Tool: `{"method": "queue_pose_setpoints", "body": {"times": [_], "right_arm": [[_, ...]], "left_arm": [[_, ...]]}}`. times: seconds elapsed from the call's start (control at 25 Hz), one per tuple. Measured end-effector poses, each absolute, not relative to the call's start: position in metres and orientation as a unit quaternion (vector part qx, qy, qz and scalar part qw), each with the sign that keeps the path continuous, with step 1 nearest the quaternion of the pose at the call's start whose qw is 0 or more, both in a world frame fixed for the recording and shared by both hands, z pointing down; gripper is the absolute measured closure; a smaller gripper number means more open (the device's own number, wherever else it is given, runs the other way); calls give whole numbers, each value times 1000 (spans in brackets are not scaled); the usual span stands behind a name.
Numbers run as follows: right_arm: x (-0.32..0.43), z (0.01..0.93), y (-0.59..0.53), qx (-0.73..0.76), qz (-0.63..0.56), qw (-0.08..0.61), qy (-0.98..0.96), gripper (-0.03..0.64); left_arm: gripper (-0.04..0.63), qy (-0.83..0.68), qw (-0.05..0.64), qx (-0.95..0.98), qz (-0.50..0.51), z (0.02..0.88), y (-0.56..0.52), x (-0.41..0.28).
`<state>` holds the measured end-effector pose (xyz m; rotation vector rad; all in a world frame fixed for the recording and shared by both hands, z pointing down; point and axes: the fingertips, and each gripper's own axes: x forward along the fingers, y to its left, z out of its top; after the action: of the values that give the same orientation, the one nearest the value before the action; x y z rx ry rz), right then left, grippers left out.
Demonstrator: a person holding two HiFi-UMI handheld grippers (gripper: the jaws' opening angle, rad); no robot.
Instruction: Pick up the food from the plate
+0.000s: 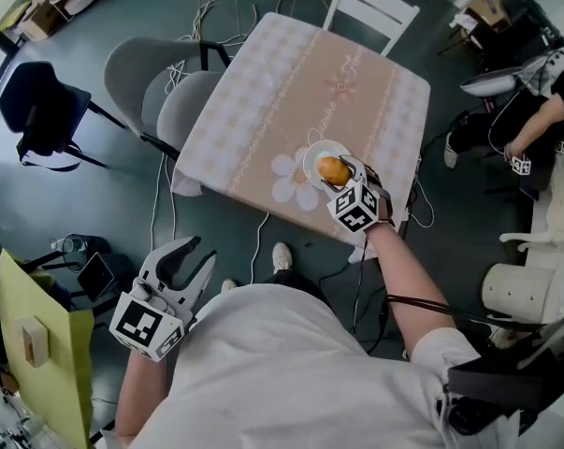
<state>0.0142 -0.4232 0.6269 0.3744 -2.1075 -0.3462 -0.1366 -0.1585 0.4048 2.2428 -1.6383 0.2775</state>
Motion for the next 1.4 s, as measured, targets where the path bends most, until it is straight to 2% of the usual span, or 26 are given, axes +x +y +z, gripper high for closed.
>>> {"method": "queue_pose_setpoints", "body": {"times": [0.44, 0.8, 1.4], "right_arm": [[16, 568, -338, 192, -117, 446, -866, 295], [6, 513, -251, 218, -113, 407, -880, 295], [-2, 459, -126, 241, -94, 366, -894, 295]], "left_arm": [[460, -538, 167, 821, 93, 411, -106, -143], [583, -511, 165, 838, 95, 418, -59, -151], [586, -467, 156, 864, 102, 425, 0, -152]]}}
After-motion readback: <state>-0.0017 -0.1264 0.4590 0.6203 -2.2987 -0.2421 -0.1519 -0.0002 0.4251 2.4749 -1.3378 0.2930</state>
